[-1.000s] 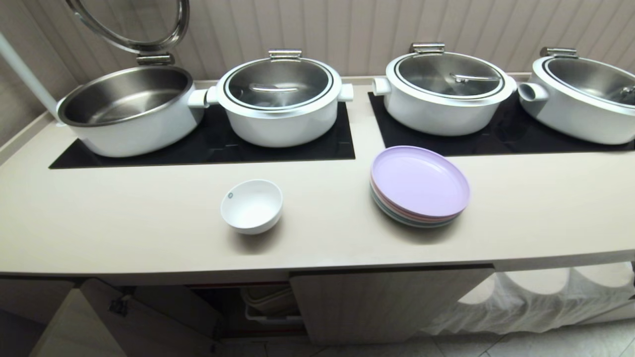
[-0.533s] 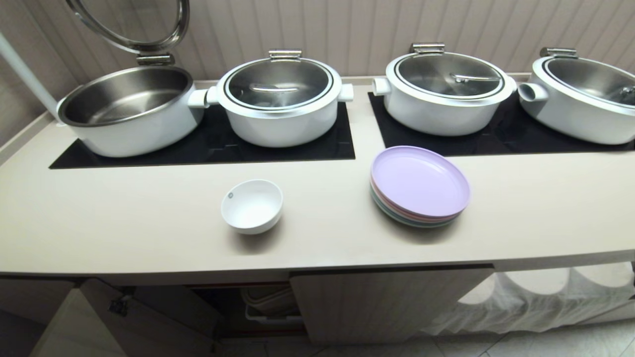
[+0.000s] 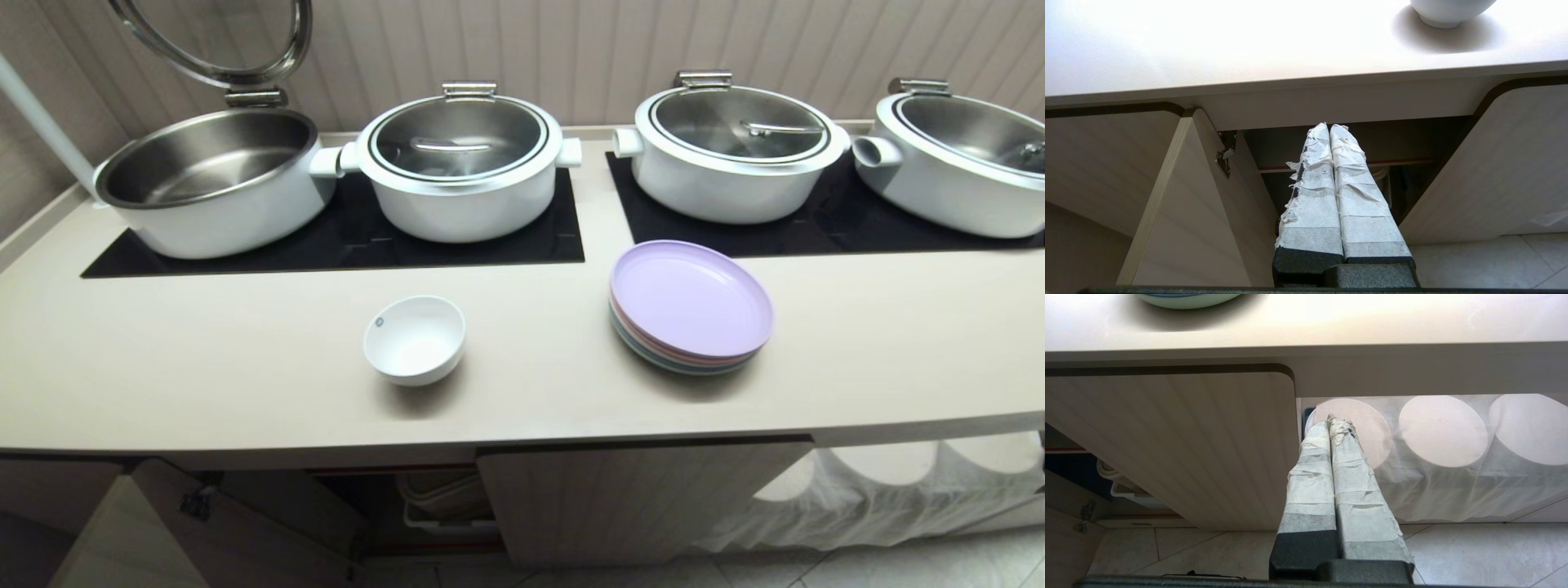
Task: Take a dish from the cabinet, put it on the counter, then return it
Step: Pick up the bowl from the table
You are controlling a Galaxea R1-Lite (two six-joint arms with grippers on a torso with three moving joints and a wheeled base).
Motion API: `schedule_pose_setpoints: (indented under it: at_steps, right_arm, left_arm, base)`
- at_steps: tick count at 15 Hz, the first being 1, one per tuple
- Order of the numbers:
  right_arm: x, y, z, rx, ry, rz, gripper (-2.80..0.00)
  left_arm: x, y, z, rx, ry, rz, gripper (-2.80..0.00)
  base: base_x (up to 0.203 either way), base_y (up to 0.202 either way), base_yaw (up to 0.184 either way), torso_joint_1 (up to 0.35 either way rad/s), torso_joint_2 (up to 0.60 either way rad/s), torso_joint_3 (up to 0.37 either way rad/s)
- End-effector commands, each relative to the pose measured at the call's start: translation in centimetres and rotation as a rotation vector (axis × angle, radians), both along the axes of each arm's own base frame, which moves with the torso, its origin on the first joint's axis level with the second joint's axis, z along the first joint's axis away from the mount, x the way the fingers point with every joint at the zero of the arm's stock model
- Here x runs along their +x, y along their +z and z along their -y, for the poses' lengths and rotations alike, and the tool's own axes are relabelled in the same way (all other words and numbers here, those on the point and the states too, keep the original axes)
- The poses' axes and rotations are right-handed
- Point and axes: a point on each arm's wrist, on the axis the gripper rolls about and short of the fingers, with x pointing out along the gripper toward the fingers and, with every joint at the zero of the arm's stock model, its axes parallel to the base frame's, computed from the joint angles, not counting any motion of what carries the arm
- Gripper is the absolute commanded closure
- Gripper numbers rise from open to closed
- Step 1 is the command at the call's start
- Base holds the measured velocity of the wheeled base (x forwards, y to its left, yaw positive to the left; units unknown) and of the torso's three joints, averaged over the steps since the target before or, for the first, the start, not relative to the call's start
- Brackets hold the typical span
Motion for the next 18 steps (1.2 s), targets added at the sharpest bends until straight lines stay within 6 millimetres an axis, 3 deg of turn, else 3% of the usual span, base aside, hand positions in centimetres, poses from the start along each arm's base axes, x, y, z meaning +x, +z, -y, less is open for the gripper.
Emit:
schedule_pose_setpoints:
  at_steps: [1,18]
  right_arm:
    - [0.0,0.0,0.0,0.0,0.001,0.0,0.0]
    - [0.0,0.0,0.0,0.0,0.0,0.0,0.0]
  left_arm:
    - [-0.01,-0.02,0.0,0.003,0.003,-0.001,0.0]
    - [-0.01,-0.02,-0.02,-0.004,0.007,-0.001,0.0]
  base:
    - [0.0,0.0,0.0,0.0,0.0,0.0]
    - [0.0,0.0,0.0,0.0,0.0,0.0]
